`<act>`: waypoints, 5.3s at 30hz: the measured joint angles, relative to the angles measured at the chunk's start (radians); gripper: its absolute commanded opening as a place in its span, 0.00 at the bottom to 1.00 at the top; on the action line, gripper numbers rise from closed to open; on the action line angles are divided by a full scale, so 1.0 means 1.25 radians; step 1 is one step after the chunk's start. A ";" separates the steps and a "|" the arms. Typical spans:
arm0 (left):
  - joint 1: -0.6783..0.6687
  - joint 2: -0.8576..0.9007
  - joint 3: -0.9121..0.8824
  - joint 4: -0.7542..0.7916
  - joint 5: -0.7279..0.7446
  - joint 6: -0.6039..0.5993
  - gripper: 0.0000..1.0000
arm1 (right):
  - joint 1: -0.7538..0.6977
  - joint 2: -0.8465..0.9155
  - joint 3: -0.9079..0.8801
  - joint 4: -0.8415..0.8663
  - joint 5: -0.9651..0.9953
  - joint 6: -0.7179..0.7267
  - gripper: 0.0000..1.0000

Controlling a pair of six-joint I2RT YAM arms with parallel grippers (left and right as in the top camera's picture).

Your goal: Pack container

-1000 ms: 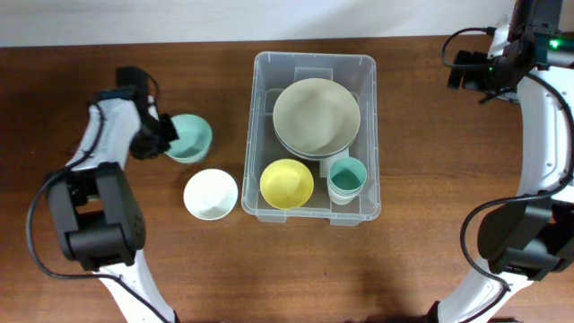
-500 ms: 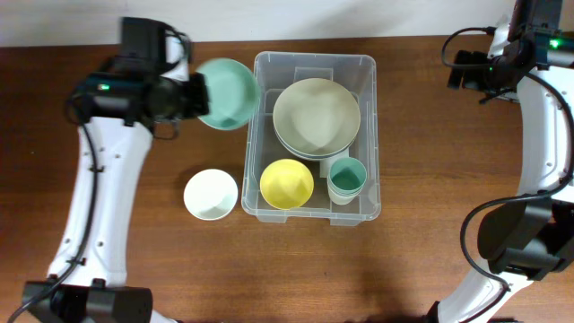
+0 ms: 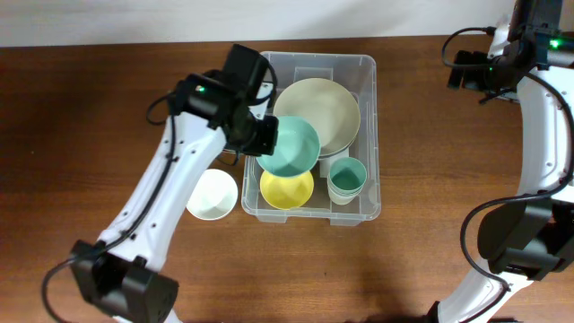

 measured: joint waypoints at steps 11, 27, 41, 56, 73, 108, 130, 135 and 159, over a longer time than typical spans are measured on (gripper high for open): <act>-0.037 0.094 0.000 -0.013 -0.032 -0.026 0.01 | 0.000 0.000 0.000 0.000 0.000 0.000 0.99; -0.035 0.095 0.000 -0.016 -0.041 -0.041 0.37 | 0.000 0.000 0.000 0.000 0.000 0.000 0.99; 0.267 0.015 0.064 -0.145 -0.079 -0.042 0.37 | 0.000 0.000 0.000 0.000 0.000 0.000 0.99; 0.329 0.000 -0.350 0.161 -0.067 -0.042 0.38 | 0.000 0.000 0.000 0.000 0.000 0.000 0.99; 0.341 -0.006 -0.639 0.444 -0.056 -0.049 0.06 | 0.000 0.000 0.000 0.000 0.000 0.000 0.99; -0.062 -0.183 -0.323 0.268 -0.026 -0.053 0.01 | 0.000 0.000 0.000 0.000 0.000 0.000 0.99; -0.066 -0.099 -0.323 0.276 -0.081 -0.096 0.29 | 0.000 0.000 0.000 0.000 0.000 0.000 0.99; -0.066 -0.099 -0.323 0.272 -0.084 -0.105 0.72 | 0.000 0.000 0.000 0.000 0.000 0.000 0.99; 0.244 -0.099 -0.321 0.253 -0.143 -0.105 0.73 | 0.000 0.000 0.000 0.000 0.000 0.000 0.99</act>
